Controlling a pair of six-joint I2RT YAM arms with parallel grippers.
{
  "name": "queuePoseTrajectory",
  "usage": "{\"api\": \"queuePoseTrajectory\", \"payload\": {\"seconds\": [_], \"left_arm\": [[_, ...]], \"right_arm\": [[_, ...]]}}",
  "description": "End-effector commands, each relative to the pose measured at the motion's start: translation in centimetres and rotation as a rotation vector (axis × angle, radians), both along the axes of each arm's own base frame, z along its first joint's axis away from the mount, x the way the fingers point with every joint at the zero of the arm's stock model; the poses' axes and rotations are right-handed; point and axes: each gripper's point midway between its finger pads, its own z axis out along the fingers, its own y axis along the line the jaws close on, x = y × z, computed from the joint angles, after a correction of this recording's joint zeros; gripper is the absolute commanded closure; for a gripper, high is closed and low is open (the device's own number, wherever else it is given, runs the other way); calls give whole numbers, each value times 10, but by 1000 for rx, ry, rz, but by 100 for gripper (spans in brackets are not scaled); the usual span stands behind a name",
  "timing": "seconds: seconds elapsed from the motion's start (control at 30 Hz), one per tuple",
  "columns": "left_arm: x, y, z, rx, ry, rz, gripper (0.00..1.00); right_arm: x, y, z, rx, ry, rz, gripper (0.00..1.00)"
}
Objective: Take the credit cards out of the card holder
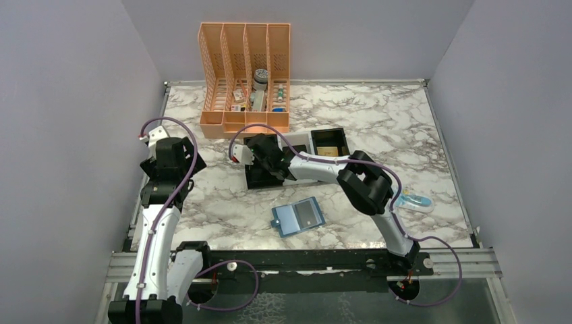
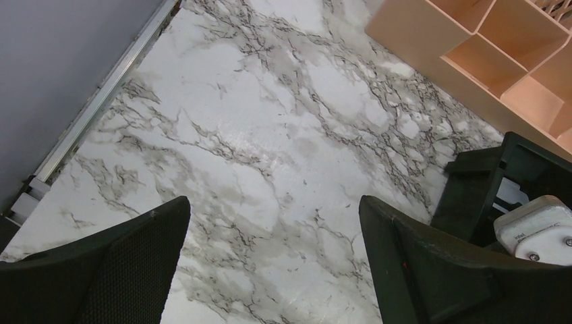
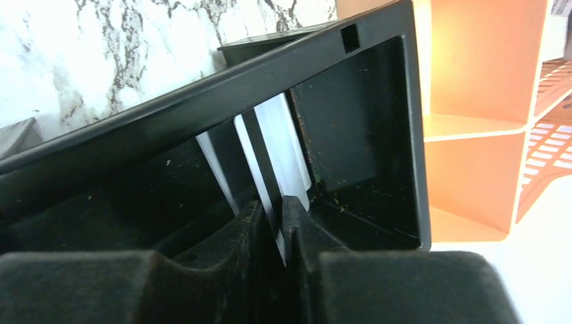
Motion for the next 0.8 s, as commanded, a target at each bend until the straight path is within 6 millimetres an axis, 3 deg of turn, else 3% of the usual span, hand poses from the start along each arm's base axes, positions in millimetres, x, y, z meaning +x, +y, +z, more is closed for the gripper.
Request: {"api": "queuePoseTrajectory", "payload": {"seconds": [0.0, 0.1, 0.37, 0.57, 0.67, 0.77], "left_arm": [[6, -2, 3, -9, -20, -27, 1], [7, -3, 2, -13, -17, -32, 1], [8, -4, 0, -19, -12, -40, 1], [9, -6, -2, -25, -7, -53, 1], [10, -8, -3, -29, -6, -66, 1], [11, -10, -4, -35, -6, -78, 1]], "right_arm": [[-5, 6, -3, -3, 31, 29, 79], [-6, 6, -1, -3, 36, 36, 65], [-9, 17, 32, 140, 50, 7, 63], [-12, 21, 80, 418, 94, -113, 62], [-17, 11, 112, 573, 117, -193, 63], [-33, 1, 112, 671, 271, -279, 64]]}}
